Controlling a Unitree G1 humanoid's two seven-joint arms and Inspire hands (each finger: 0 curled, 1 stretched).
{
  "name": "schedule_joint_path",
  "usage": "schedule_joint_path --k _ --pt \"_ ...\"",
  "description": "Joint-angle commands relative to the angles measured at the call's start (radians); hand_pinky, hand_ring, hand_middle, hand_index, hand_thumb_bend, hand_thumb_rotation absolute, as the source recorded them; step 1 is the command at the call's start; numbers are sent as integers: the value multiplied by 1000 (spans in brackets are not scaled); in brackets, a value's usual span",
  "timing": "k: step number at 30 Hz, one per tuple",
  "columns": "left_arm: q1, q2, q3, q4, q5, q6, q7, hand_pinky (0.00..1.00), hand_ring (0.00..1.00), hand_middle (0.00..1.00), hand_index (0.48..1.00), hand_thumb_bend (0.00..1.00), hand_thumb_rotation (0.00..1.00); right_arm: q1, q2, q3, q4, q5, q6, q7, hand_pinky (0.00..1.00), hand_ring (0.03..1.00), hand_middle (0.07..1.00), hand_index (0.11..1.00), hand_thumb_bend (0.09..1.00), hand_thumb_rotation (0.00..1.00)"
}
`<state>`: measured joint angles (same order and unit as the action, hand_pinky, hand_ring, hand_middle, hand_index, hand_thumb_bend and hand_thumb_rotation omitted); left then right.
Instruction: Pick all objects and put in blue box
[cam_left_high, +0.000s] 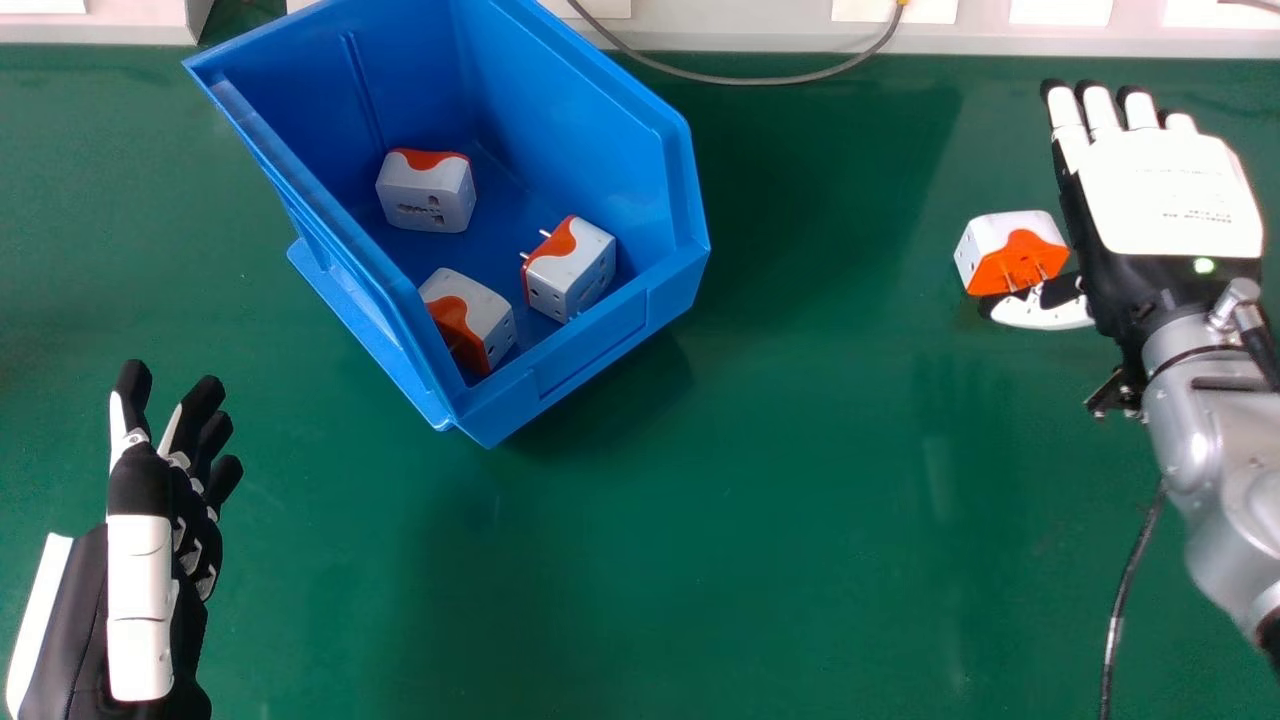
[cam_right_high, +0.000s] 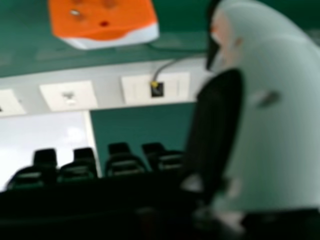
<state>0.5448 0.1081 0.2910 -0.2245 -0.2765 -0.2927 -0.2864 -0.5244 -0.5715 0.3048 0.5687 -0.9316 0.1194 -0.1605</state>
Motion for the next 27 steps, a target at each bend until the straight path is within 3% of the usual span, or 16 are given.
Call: schedule_joint_path --k 1,10,16,27 --pt "16 7 9 -38 -8 -5 2 986 985 978 1000 891 1000 -56 -53 16 28 14 -65 21 961 1000 1000 999 491 380" --pt "22 9 11 -55 -1 9 13 988 986 980 1000 897 1000 -167 -142 104 162 -13 -211 58 932 996 1000 984 483 380" --pt "26 5 8 -67 6 14 20 987 984 979 1000 898 1000 -277 -126 179 320 -44 -263 37 904 980 994 961 475 377" --pt "38 8 14 -74 5 9 23 980 981 976 1000 903 1000 -398 -70 263 468 -56 -290 44 843 951 972 941 460 366"
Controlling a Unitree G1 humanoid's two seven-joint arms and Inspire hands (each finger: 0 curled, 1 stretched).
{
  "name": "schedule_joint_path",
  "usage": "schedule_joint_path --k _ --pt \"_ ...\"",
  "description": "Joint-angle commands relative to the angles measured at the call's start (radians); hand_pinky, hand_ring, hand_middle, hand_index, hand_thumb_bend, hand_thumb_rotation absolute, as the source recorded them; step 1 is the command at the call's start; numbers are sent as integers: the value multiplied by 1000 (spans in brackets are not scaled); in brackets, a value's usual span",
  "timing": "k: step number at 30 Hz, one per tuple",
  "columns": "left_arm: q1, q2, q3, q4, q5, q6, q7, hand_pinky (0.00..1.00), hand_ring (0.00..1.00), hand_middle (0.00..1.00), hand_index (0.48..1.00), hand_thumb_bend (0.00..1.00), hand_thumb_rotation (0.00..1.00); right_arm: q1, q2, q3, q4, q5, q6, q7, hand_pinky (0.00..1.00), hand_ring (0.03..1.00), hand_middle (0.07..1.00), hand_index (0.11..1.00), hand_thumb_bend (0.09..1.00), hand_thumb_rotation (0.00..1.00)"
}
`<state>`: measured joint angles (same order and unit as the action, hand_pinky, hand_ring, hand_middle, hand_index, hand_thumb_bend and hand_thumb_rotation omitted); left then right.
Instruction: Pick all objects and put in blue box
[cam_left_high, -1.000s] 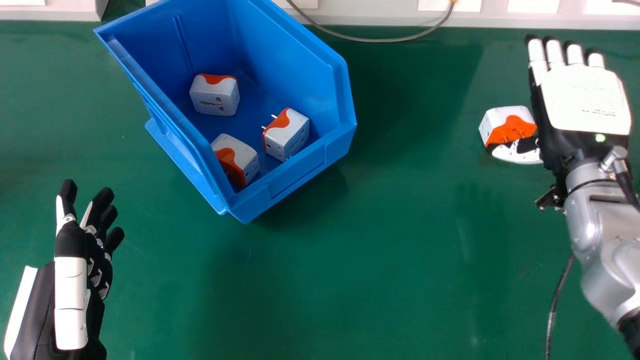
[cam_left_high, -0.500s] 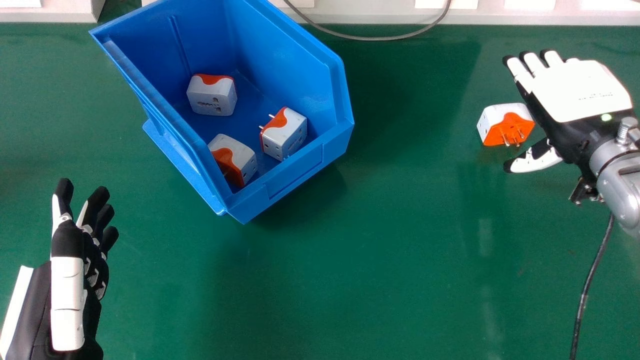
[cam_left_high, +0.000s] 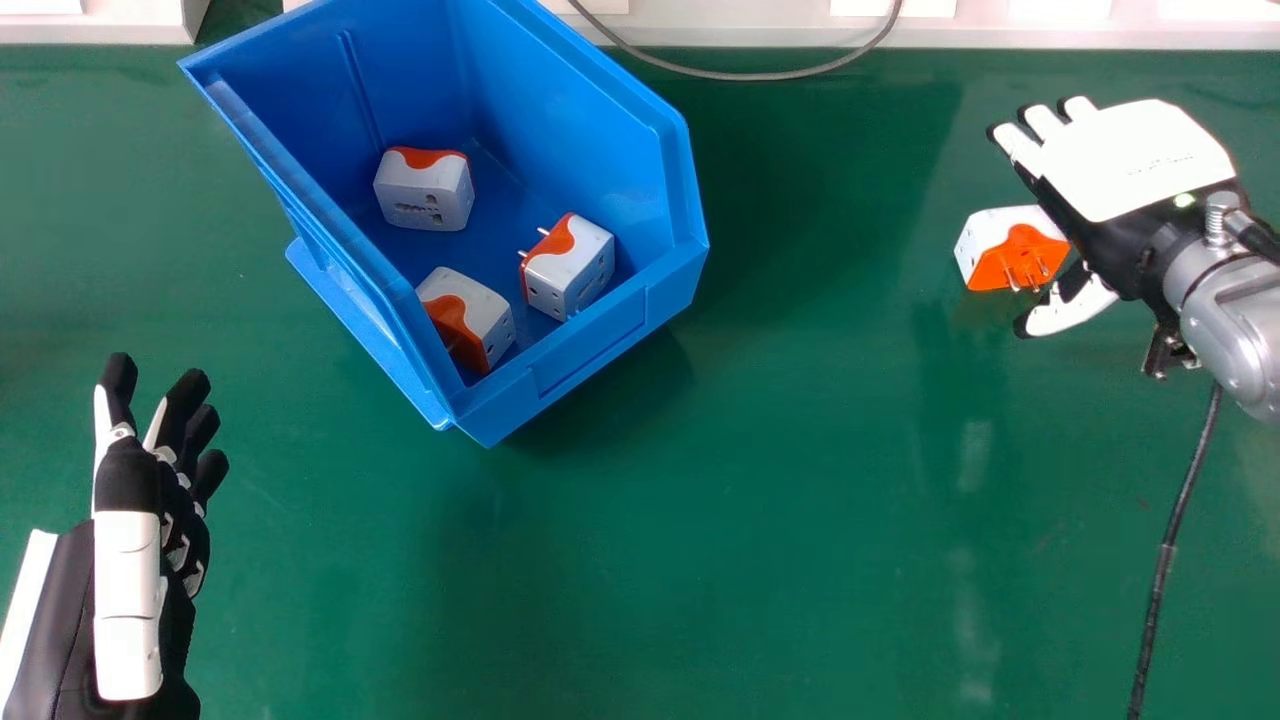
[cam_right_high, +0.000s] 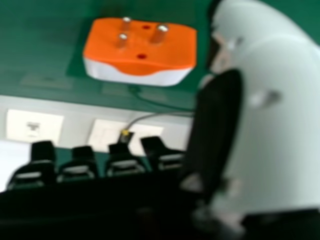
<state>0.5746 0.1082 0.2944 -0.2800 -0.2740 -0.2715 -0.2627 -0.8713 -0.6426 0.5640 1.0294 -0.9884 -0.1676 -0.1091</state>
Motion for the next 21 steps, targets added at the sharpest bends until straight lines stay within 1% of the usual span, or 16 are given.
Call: schedule_joint_path --k 1,2,5,10,13,16,18,21 --pt "10 8 11 -18 0 -13 -2 978 980 975 1000 903 1000 -57 4 8 15 3 -5 -5 834 948 970 937 459 366" --pt "12 8 12 -18 -2 -14 -4 978 980 975 1000 903 1000 -62 8 10 20 7 -7 -1 830 947 969 935 459 365" --pt "22 7 12 -29 -2 -11 -2 975 979 974 1000 908 1000 -78 20 21 46 13 -15 4 824 947 967 930 458 368" --pt "31 6 16 -35 -6 -9 -2 973 977 973 1000 913 1000 -94 36 36 85 15 -23 4 816 943 960 926 455 362" --pt "36 6 18 -35 -11 -11 -5 972 976 972 1000 913 1000 -100 46 42 100 16 -22 3 802 935 951 920 454 362" --pt "42 6 21 -38 -11 -13 -6 971 974 970 1000 902 1000 -101 52 43 113 23 -24 10 786 927 943 911 453 361" --pt "46 7 22 -40 -14 -12 -7 971 974 969 1000 900 1000 -101 51 43 115 25 -26 16 785 927 942 910 453 360" --pt "49 9 28 -35 -19 -17 -12 971 974 969 1000 899 1000 -102 41 40 113 30 -33 22 784 926 940 906 447 344"
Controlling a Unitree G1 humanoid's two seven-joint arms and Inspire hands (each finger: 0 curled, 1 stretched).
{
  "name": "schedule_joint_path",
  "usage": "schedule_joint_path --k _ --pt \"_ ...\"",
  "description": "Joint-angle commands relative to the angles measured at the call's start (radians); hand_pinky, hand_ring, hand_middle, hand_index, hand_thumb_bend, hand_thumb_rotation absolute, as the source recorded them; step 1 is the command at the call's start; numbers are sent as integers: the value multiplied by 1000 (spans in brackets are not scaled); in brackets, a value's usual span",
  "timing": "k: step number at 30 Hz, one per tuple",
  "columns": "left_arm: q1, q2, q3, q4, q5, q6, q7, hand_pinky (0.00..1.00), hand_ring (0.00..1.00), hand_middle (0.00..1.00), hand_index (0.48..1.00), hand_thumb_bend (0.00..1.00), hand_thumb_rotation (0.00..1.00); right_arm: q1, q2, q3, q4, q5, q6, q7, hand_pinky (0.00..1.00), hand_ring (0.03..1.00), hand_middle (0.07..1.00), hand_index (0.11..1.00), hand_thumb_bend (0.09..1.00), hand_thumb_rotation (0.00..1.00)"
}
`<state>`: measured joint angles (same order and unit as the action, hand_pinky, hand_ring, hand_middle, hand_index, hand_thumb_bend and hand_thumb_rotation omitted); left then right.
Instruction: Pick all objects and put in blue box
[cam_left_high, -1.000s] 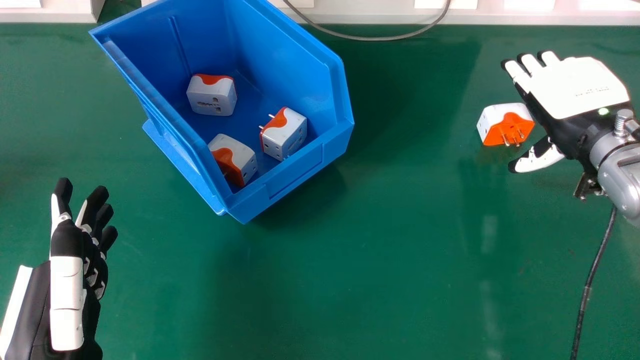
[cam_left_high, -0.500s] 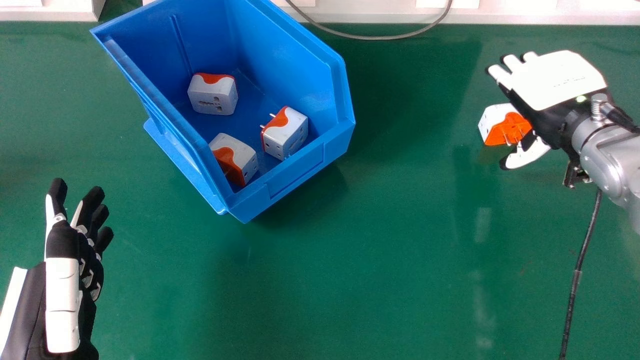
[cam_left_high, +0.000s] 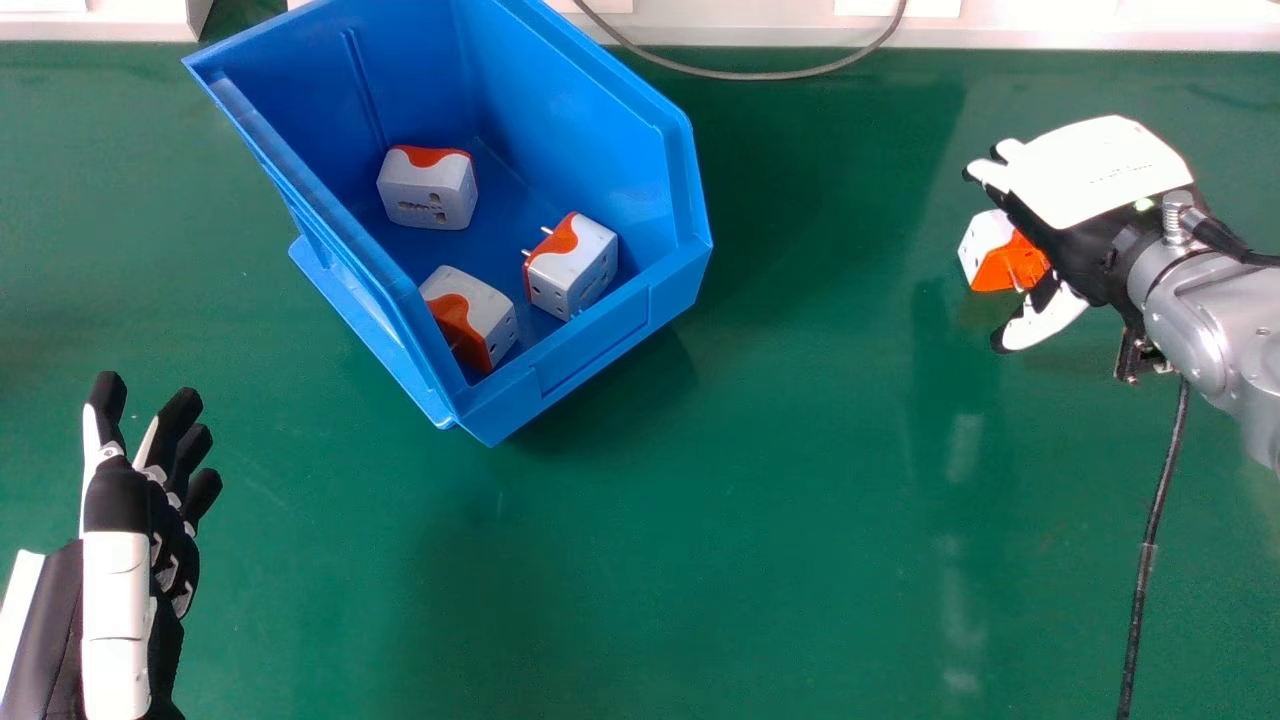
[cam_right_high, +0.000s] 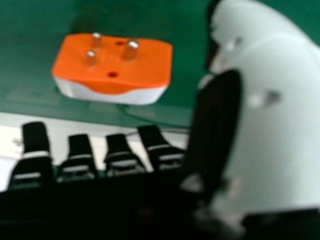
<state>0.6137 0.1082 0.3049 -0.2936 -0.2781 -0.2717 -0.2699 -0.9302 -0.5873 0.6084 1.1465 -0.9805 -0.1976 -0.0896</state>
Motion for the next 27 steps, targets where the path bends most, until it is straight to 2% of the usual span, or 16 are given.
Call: schedule_joint_path --k 1,8,18,21,23,27 --pt "10 9 19 -19 -16 -19 -7 971 974 969 1000 898 1000 -45 -17 -6 1 23 -4 5 783 926 939 903 444 334" --pt "15 9 32 -21 -28 -17 -19 972 976 972 1000 899 1000 -49 -33 -1 5 14 7 23 784 923 939 906 440 335" --pt "34 4 48 -21 -32 -34 -34 975 975 972 1000 902 1000 -38 -25 6 5 17 26 28 783 912 939 912 423 356" --pt "41 1 48 -29 -29 -34 -34 975 975 972 1000 903 1000 -39 -22 4 10 22 29 30 779 909 937 908 422 355" --pt "43 1 50 -23 -30 -41 -37 975 975 972 1000 903 1000 -39 -21 2 10 26 31 34 778 909 936 909 422 354" --pt "56 -1 49 -37 -31 -43 -36 974 974 971 1000 903 1000 -39 -19 5 8 30 33 32 781 908 933 908 421 353"
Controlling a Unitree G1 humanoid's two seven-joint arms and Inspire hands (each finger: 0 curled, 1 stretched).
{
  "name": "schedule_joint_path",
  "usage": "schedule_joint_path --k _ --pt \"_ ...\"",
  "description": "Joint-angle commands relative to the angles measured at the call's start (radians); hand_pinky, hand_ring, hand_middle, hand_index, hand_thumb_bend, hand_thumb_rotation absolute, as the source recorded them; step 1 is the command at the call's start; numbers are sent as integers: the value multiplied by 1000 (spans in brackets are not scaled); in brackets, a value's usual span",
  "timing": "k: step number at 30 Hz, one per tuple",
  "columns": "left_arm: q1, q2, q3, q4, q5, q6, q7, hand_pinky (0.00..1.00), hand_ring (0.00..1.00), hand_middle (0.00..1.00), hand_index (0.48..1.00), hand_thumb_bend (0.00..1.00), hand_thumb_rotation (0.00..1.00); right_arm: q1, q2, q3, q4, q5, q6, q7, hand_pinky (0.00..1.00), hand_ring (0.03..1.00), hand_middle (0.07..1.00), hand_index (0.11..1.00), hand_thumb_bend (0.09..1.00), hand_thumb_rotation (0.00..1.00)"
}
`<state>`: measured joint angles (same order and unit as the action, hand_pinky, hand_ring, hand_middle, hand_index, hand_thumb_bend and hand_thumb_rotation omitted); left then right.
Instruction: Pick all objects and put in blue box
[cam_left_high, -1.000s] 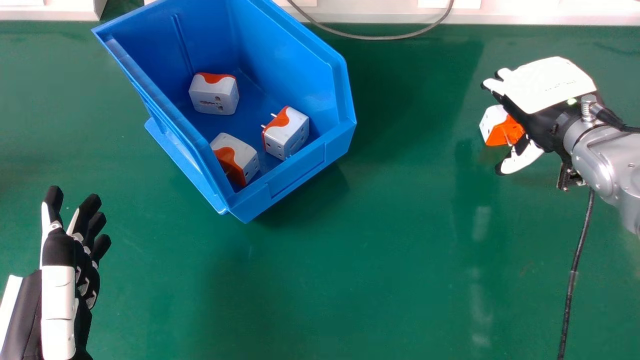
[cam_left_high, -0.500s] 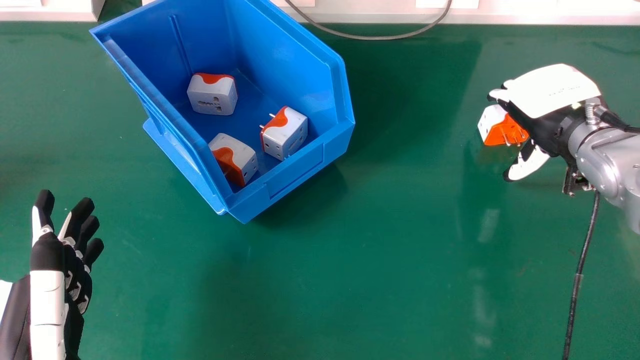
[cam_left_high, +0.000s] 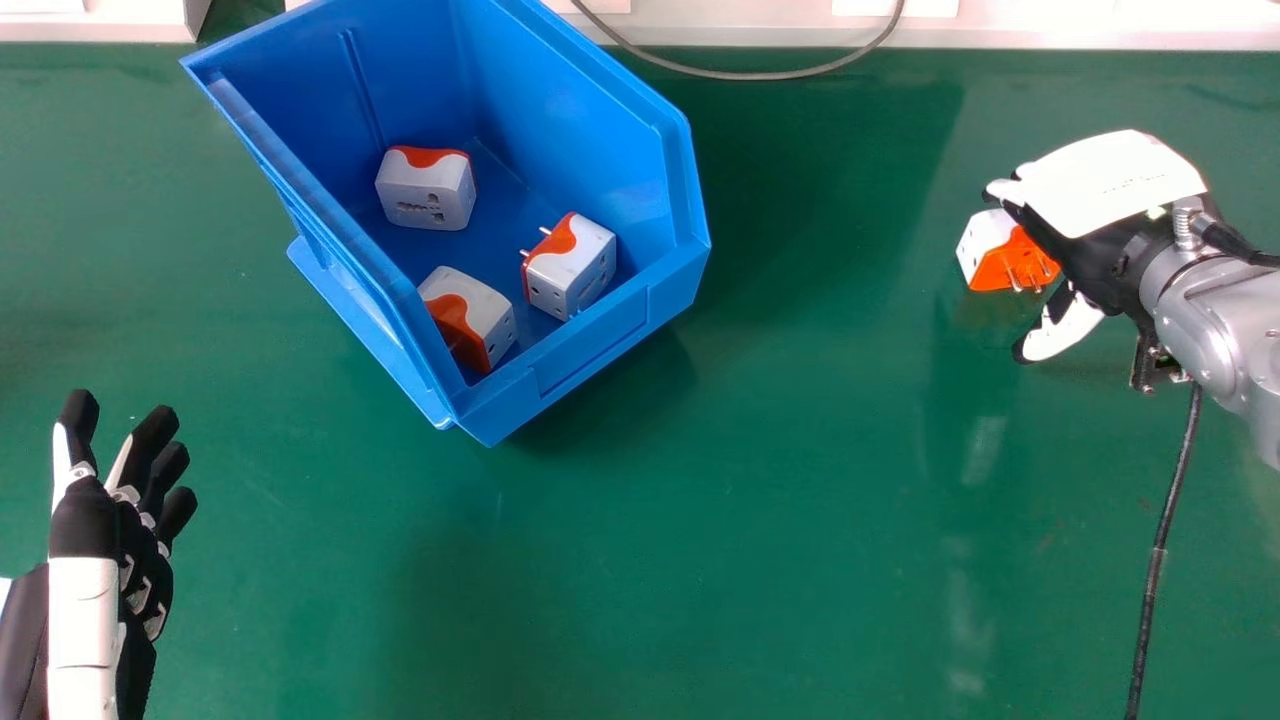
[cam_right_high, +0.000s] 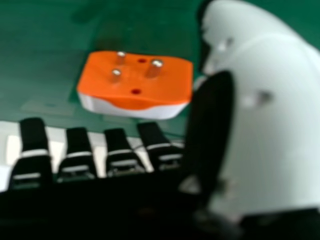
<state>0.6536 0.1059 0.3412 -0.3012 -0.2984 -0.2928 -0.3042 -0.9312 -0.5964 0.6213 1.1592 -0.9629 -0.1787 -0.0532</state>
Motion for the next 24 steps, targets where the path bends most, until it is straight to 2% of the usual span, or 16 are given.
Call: schedule_joint_path --k 1,7,10,11,12,13,14,15,16,18,19,21,24 --pt "18 1 13 -30 -11 -22 -2 974 974 971 1000 903 1000 -38 -10 -6 -5 13 13 -8 781 908 933 908 421 353" --pt "26 3 16 -30 -14 -26 -3 972 974 971 1000 905 1000 -43 -9 -4 -5 19 11 -19 765 889 912 884 420 343" --pt "30 4 20 -27 -17 -30 -5 973 974 971 1000 906 1000 -47 -8 -5 -2 22 4 -33 726 846 863 839 419 335" --pt "32 3 21 -30 -17 -30 -5 973 974 971 1000 906 1000 -51 -5 -6 3 25 3 -39 706 821 837 815 417 333" --pt "33 2 22 -32 -16 -31 -4 973 974 971 1000 906 1000 -55 0 -7 12 27 3 -48 667 771 783 753 413 329" --pt "36 2 22 -36 -15 -31 -3 973 974 971 1000 906 1000 -58 6 -10 23 32 4 -60 642 738 746 699 428 294" --pt "39 2 22 -40 -15 -31 -3 973 974 971 1000 905 1000 -59 11 -13 31 37 4 -71 579 659 664 620 450 244" --pt "43 1 22 -45 -14 -31 -2 973 974 971 1000 905 1000 -59 17 -18 41 43 6 -82 545 617 622 591 458 226" --pt "47 0 23 -49 -14 -31 -1 973 974 971 1000 905 1000 -58 21 -21 47 48 6 -89 508 574 580 568 464 211" --pt "51 0 25 -47 -15 -36 -3 973 974 971 1000 905 1000 -56 27 -27 57 59 4 -106 508 574 580 568 464 211" --pt "51 1 27 -41 -15 -40 -4 973 974 971 1000 904 1000 -56 29 -27 63 63 6 -111 462 523 534 550 470 198" --pt "51 3 32 -32 -19 -47 -7 973 974 971 1000 904 1000 -55 30 -25 68 67 9 -120 462 523 534 550 470 198" --pt "61 -1 31 -41 -18 -51 -7 971 973 970 1000 896 1000 -54 31 -19 71 71 13 -135 315 374 450 509 496 68"
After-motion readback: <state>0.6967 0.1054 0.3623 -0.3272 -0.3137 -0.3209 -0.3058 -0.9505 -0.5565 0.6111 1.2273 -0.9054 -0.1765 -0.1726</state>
